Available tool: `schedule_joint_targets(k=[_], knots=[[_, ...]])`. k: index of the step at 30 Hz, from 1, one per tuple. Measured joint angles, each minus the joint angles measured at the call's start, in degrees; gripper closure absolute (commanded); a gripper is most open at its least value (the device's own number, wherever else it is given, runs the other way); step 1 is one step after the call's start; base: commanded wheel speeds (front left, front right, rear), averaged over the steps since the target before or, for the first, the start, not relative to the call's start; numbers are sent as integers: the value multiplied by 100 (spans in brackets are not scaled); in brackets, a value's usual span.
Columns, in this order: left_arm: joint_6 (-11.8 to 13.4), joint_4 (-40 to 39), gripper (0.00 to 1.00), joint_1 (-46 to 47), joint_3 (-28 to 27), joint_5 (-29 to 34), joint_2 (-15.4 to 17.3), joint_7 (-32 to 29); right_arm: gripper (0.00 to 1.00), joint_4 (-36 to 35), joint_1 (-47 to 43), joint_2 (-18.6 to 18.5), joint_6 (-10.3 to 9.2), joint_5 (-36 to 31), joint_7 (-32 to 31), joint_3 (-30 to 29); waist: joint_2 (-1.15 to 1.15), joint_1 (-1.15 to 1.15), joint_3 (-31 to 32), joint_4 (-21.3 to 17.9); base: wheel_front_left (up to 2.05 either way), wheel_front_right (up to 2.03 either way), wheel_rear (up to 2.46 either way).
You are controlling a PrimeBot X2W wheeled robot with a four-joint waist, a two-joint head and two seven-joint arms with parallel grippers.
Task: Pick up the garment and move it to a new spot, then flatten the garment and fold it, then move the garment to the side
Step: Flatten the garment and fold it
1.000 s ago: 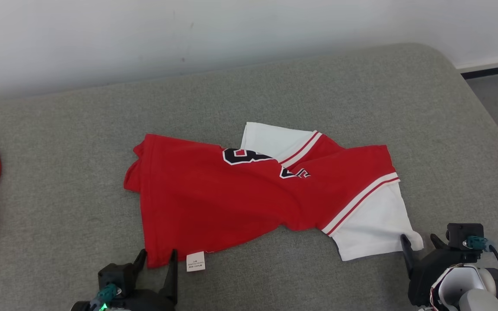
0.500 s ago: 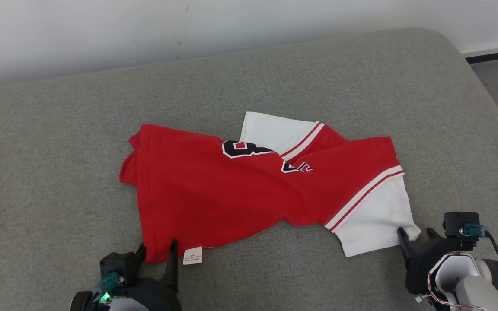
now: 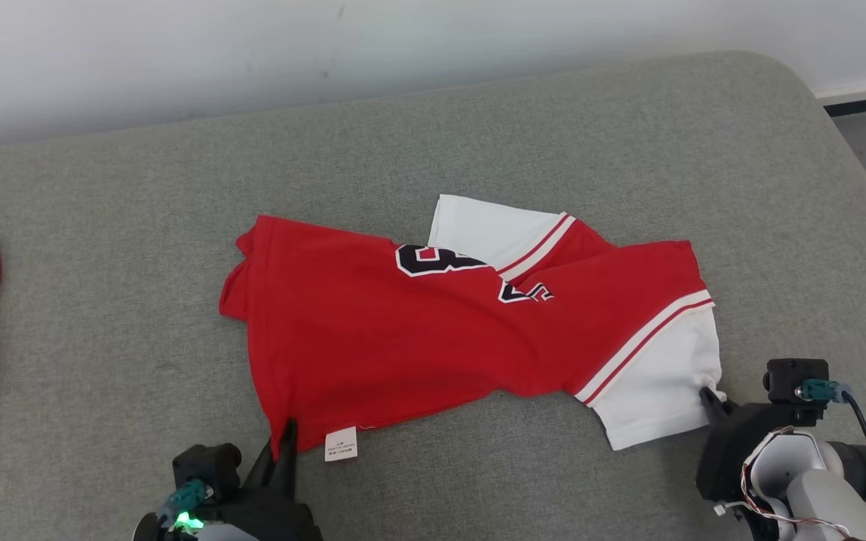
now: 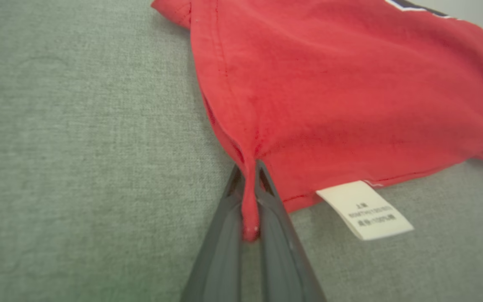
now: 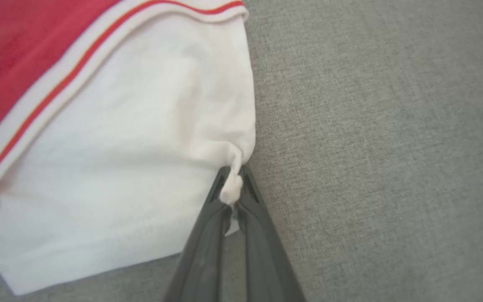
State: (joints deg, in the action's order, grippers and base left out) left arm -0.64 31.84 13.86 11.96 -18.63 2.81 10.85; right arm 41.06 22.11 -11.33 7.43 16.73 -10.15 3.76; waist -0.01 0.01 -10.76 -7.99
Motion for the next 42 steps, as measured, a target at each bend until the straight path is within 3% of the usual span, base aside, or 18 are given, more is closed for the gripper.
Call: schedule_joint_targets(k=[9, 16, 21, 25, 30, 33, 37, 42], knots=[[-201, -605, 100, 308, -80, -951, 0, -308, 100, -1000, 378, -56, 3, 1042, 356, 156, -1, 0, 73, 44, 0, 0, 0], [-355, -1141, 100, 1622, -330, -1381, 275, -1159, 100, -1791, 1514, -121, 3, 1867, -209, 398, -1, 0, -203, 13, 0, 0, 0], [-368, -1204, 100, 2656, -606, -1702, 468, -1614, 100, -1679, 2599, 5, 3, 2146, -388, 385, -1, 1, -518, -44, 0, 0, 0], [-238, -1096, 100, 3757, -987, -2015, 592, -1795, 100, -1316, 3812, 68, 3, 2092, -68, 441, -1, 1, -918, -120, 0, 0, 0], [-118, -928, 100, 4965, -1223, -1979, 817, -1592, 100, -820, 5177, 198, 3, 1997, 659, 357, -1, 1, -1450, -209, 0, 0, 0], [-82, -762, 100, 5782, -1399, -1905, 1012, -1168, 100, -425, 6143, 266, 3, 1918, 1379, 164, -1, 1, -1836, -268, 0, 0, 0], [-148, -657, 100, 6492, -1553, -1816, 1114, -463, 100, -65, 6856, 296, 3, 1789, 2084, -18, -1, 1, -2123, -317, 0, 0, 0], [-337, -549, 100, 7076, -1500, -1682, 1060, 115, 100, -8, 7531, 32, 4, 1434, 2484, -280, -1, 1, -2321, -304, 0, 0, 0]])
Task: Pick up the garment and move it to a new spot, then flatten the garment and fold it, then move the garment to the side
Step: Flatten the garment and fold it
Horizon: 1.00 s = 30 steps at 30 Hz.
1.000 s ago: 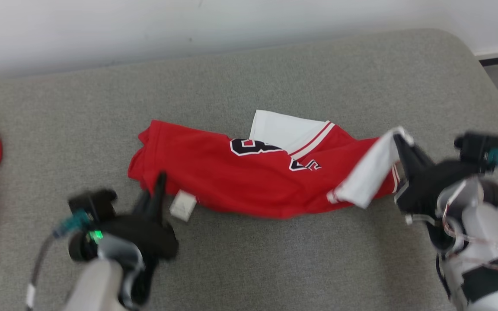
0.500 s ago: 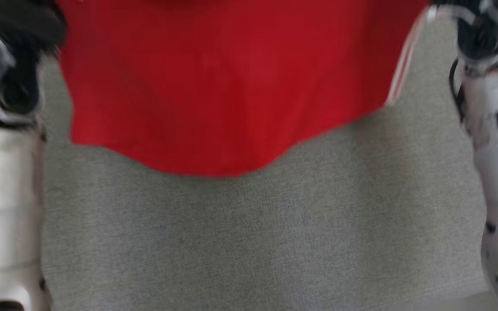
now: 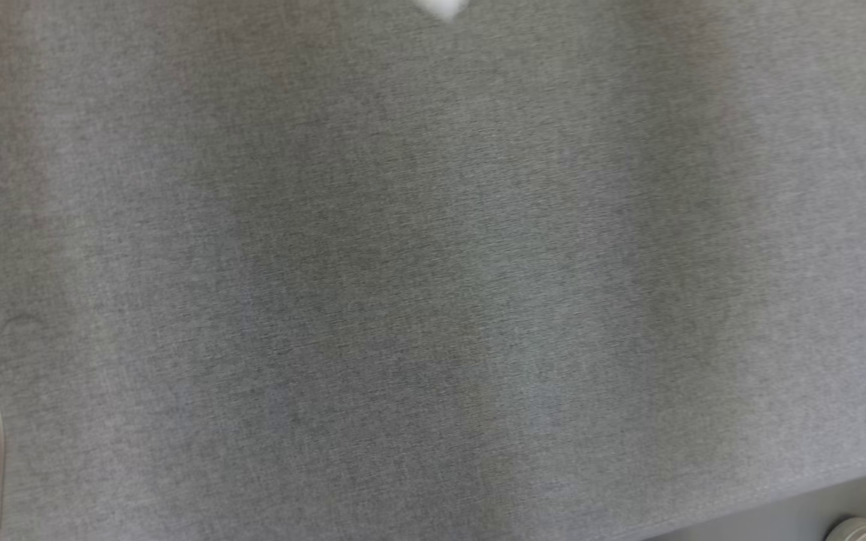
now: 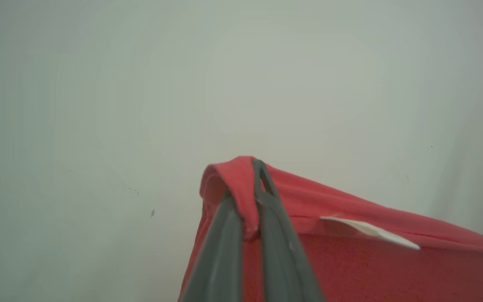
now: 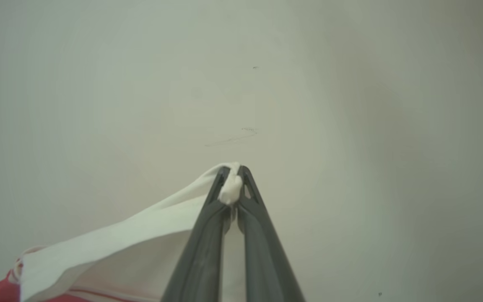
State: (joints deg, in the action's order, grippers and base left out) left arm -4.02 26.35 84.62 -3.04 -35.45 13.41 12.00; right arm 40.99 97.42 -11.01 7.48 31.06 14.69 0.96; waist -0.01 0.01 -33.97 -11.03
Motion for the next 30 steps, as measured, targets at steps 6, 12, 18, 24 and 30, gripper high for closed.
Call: schedule_joint_targets(k=[6, 12, 18, 24, 30], knots=[[-209, 126, 100, 192, -32, -46, -67, 222, 100, -632, 190, -49, 9, -525, 29, -314, 2, -2, -167, 132, 0, 0, 0], [-307, 413, 100, -416, 85, -9, -51, 286, 100, -293, -472, 15, 9, -704, 27, 86, 1, 0, -318, 248, 0, 0, 0], [-339, 420, 100, -1209, 218, -48, -115, 305, 100, -111, -1259, -127, 9, -360, 30, 750, 1, -1, -219, 287, 0, 0, 0], [-341, 201, 100, -2215, 557, -415, -167, 312, 100, -27, -2054, -420, 9, 119, -180, 1429, 1, -1, 57, 294, 0, 0, 0], [-349, 163, 100, -3433, 977, -791, -205, 312, 100, -69, -2975, -946, 9, 375, -882, 2054, 1, -2, 530, 317, 0, 0, 0]])
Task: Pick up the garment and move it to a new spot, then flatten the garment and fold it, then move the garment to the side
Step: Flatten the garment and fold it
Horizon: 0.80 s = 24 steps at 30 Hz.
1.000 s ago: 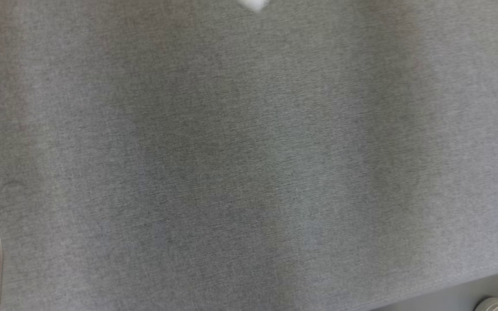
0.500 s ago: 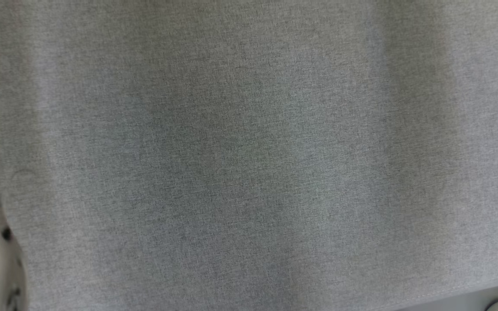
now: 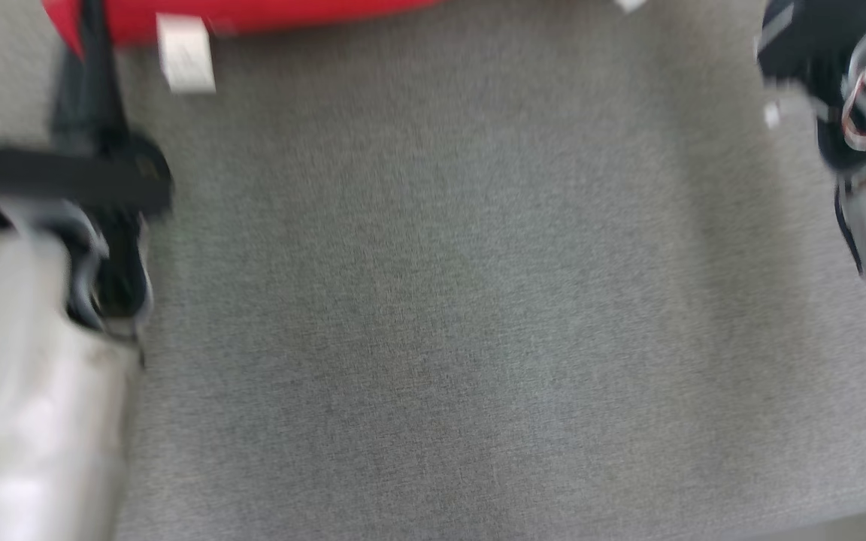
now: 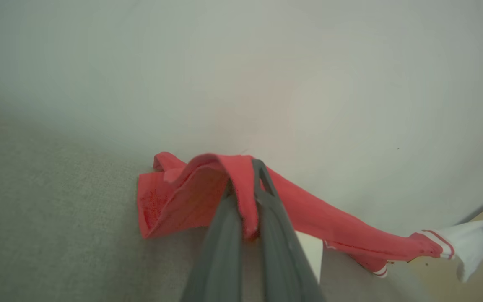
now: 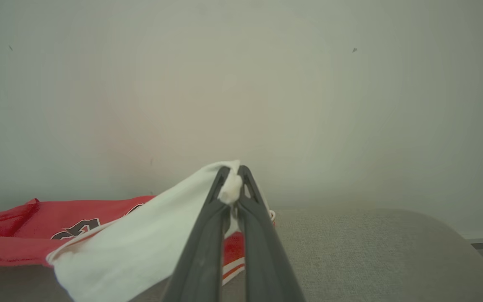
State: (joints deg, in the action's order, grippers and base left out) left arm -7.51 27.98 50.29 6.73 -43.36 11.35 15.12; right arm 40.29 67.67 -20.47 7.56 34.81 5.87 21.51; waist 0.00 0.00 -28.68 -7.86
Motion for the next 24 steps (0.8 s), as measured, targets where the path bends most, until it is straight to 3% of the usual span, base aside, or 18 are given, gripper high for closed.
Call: schedule_joint_targets(k=[5, 13, 24], knots=[[1, -11, 100, -909, 59, -157, -151, 0, 100, -199, -907, -365, 0, 58, -835, 187, 1, -1, 494, 33, 0, 0, 0], [-1, -49, 100, -2219, -146, -255, -415, 0, 100, -842, -2507, -560, 0, 48, -2009, -240, 1, -2, 1274, 68, 0, 0, 0], [-5, -179, 100, -3424, -337, 194, -582, -5, 100, -2399, -4818, -170, 1, -820, -3886, -1694, 1, -1, 2036, 101, 0, 0, 0]])
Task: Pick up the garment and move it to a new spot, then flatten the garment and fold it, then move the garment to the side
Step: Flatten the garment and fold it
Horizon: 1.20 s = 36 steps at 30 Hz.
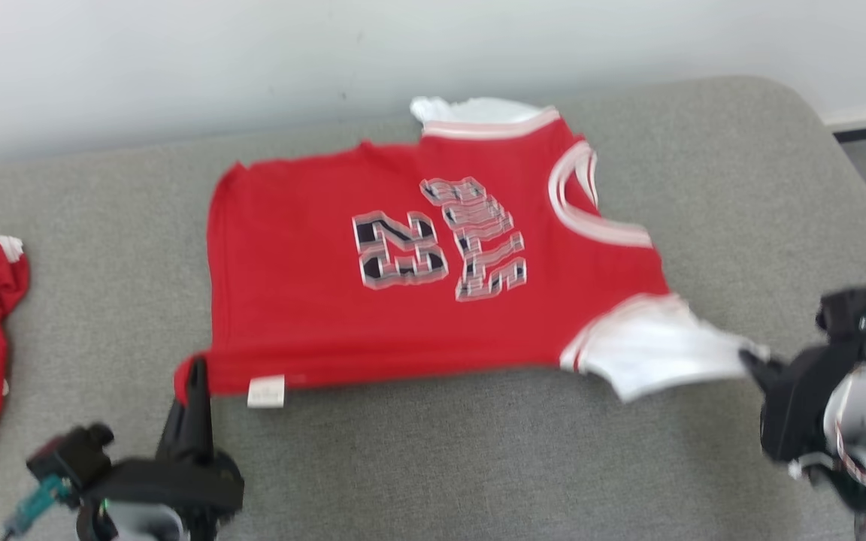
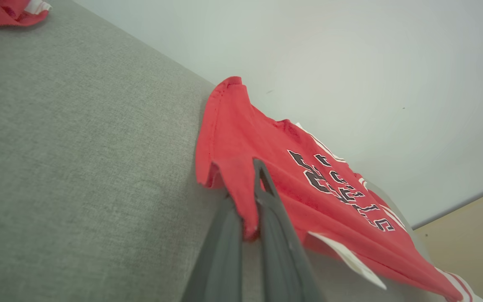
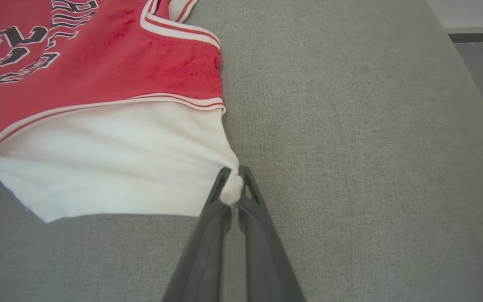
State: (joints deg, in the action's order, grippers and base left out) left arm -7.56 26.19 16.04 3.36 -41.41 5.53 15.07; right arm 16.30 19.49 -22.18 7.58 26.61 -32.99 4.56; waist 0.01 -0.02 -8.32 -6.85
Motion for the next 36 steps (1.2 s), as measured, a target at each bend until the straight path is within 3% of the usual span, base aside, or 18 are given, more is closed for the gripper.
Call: schedule_joint_targets(k=[9, 19, 36], knots=[[174, -38, 100, -897, 141, 399, -92, -1, 100, -1622, -1572, 679, -1, -570, -1502, -829, 0, 1, 339, 27, 0, 0, 0], [331, -218, 100, -1678, 263, 381, -99, -248, 100, -2185, -2416, 1158, -1, -789, -2156, -1265, -1, 1, 530, 75, 0, 0, 0], [497, -709, 100, -1912, 328, 285, -68, -495, 100, -2241, -2409, 1251, -1, -958, -1617, -1380, -1, 2, 673, 72, 0, 0, 0]])
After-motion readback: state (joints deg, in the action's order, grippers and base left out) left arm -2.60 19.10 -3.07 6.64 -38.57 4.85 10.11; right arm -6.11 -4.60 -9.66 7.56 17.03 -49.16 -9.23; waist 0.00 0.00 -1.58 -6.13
